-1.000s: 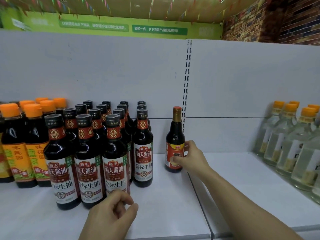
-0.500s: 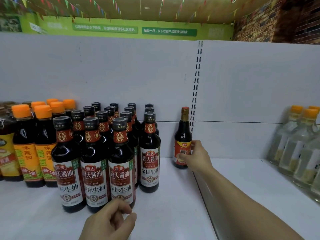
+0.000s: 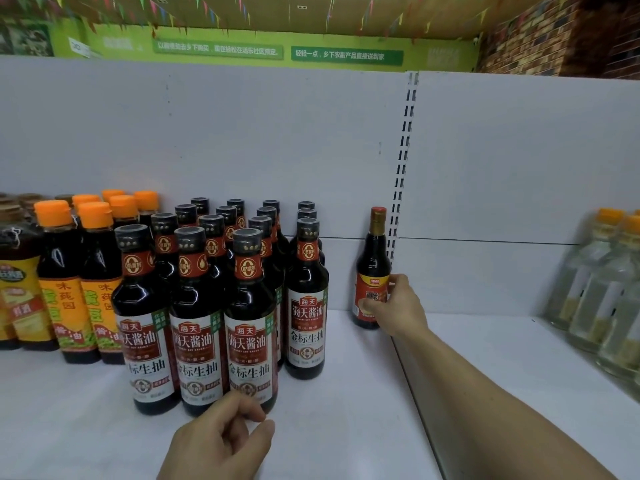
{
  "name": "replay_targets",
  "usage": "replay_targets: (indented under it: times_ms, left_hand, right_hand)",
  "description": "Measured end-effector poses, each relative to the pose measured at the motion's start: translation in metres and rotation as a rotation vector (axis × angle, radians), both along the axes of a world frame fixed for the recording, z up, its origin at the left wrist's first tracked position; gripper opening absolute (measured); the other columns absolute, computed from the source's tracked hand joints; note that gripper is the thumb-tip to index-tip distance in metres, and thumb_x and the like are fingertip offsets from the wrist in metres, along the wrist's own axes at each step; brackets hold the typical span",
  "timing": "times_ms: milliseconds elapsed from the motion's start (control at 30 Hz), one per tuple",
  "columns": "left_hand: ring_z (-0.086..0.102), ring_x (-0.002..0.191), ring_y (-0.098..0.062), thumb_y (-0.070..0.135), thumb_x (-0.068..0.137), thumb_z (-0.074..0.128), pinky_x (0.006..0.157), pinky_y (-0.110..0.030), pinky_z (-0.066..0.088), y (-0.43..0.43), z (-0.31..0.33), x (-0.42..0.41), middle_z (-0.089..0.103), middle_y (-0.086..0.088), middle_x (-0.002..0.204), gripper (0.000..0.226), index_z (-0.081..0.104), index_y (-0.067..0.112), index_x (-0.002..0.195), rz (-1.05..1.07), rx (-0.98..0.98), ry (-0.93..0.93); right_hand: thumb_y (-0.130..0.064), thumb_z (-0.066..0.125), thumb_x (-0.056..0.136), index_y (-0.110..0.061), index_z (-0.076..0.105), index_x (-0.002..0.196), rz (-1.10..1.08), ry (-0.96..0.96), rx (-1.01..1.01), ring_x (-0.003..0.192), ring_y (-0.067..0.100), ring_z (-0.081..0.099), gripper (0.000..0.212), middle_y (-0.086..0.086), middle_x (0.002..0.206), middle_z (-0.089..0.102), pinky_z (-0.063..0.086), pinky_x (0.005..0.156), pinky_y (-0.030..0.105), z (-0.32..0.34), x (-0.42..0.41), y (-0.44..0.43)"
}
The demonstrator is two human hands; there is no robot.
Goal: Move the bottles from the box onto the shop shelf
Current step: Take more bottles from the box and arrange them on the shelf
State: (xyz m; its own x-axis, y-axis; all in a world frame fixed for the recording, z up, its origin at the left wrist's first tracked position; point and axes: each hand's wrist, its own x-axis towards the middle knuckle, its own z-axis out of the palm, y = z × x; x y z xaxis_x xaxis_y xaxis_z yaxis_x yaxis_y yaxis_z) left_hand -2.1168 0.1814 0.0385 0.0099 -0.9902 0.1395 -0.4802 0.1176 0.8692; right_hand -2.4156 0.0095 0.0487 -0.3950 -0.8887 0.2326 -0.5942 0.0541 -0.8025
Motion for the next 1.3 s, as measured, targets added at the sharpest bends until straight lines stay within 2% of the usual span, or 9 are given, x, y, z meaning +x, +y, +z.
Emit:
replay_targets:
  times_ms: [333, 433, 533, 633, 733, 867, 967, 1067, 1300]
  left_hand:
    - [0.052, 0.051, -0.003, 0.017, 0.081, 0.083, 0.056, -0.012, 0.041, 0.004, 0.002, -0.003, 0.052, 0.009, 0.048, 0.014, 0.07, 0.018, 0.079, -0.001, 0.013, 0.005]
    - [0.052, 0.052, -0.004, 0.019, 0.081, 0.083, 0.061, -0.018, 0.044, 0.004, 0.002, -0.009, 0.055, 0.006, 0.051, 0.019, 0.069, 0.027, 0.072, -0.003, 0.025, 0.041]
    - [0.048, 0.051, -0.005, 0.018, 0.08, 0.084, 0.065, -0.025, 0.045, 0.001, 0.001, -0.015, 0.059, -0.001, 0.059, 0.027, 0.068, 0.039, 0.076, -0.015, 0.021, 0.121]
    - [0.048, 0.051, -0.005, 0.014, 0.079, 0.085, 0.067, -0.03, 0.046, -0.004, -0.001, -0.023, 0.061, 0.003, 0.059, 0.023, 0.072, 0.031, 0.073, -0.046, 0.024, 0.172]
    - [0.049, 0.051, -0.004, 0.012, 0.079, 0.084, 0.068, -0.03, 0.046, -0.008, -0.004, -0.033, 0.061, 0.006, 0.059, 0.018, 0.073, 0.025, 0.074, -0.095, 0.036, 0.183]
    - [0.052, 0.055, -0.004, 0.013, 0.079, 0.084, 0.07, -0.03, 0.048, -0.011, -0.005, -0.046, 0.062, 0.009, 0.06, 0.013, 0.073, 0.02, 0.081, -0.18, 0.051, 0.166]
    - [0.06, 0.067, 0.0, 0.02, 0.08, 0.084, 0.071, -0.024, 0.046, -0.017, -0.003, -0.054, 0.069, 0.008, 0.081, 0.017, 0.071, 0.027, 0.088, -0.244, 0.046, 0.177]
    - [0.062, 0.09, 0.003, 0.03, 0.085, 0.079, 0.077, -0.025, 0.044, -0.026, 0.0, -0.06, 0.068, 0.015, 0.105, 0.022, 0.065, 0.034, 0.101, -0.334, 0.071, 0.186]
    - [0.057, 0.114, -0.002, 0.035, 0.089, 0.075, 0.092, -0.031, 0.04, -0.032, -0.005, -0.059, 0.06, 0.02, 0.121, 0.029, 0.059, 0.034, 0.113, -0.539, 0.14, 0.249]
  right_hand:
    - [-0.039, 0.084, 0.083, -0.013, 0.041, 0.144, 0.036, -0.044, 0.033, 0.1, 0.018, 0.06, 0.079, 0.001, 0.129, 0.062, 0.05, 0.086, 0.035, -0.004, 0.001, 0.008]
    - [-0.047, 0.076, 0.089, -0.01, 0.035, 0.151, 0.016, -0.066, 0.086, 0.112, 0.025, 0.061, 0.084, 0.006, 0.136, 0.058, 0.045, 0.085, 0.033, -0.005, -0.001, 0.02]
    - [-0.052, 0.071, 0.092, -0.012, 0.042, 0.148, -0.009, -0.081, 0.117, 0.119, 0.026, 0.06, 0.075, 0.01, 0.141, 0.058, 0.043, 0.087, 0.031, -0.003, -0.007, 0.032]
    - [-0.057, 0.071, 0.09, -0.014, 0.052, 0.14, -0.023, -0.095, 0.128, 0.108, 0.019, 0.058, 0.069, 0.004, 0.133, 0.063, 0.044, 0.087, 0.03, -0.002, -0.014, 0.05]
    - [-0.059, 0.071, 0.088, -0.016, 0.058, 0.134, -0.044, -0.123, 0.119, 0.111, 0.018, 0.06, 0.065, 0.0, 0.129, 0.063, 0.048, 0.088, 0.031, -0.002, -0.019, 0.072]
    - [-0.057, 0.073, 0.087, -0.018, 0.065, 0.124, -0.103, -0.185, 0.088, 0.102, 0.013, 0.066, 0.054, -0.005, 0.121, 0.067, 0.052, 0.071, 0.025, -0.004, -0.022, 0.105]
    - [-0.057, 0.074, 0.086, -0.02, 0.069, 0.118, -0.152, -0.232, 0.048, 0.102, 0.012, 0.068, 0.05, -0.007, 0.115, 0.071, 0.055, 0.084, 0.03, -0.005, -0.018, 0.132]
    - [-0.058, 0.074, 0.085, -0.024, 0.072, 0.112, -0.2, -0.276, 0.023, 0.102, 0.009, 0.069, 0.043, -0.01, 0.111, 0.072, 0.054, 0.084, 0.028, -0.003, -0.005, 0.162]
    - [-0.053, 0.075, 0.087, -0.028, 0.074, 0.104, -0.427, -0.325, -0.062, 0.102, 0.006, 0.068, 0.03, -0.013, 0.103, 0.073, 0.055, 0.092, 0.031, 0.002, 0.037, 0.216]
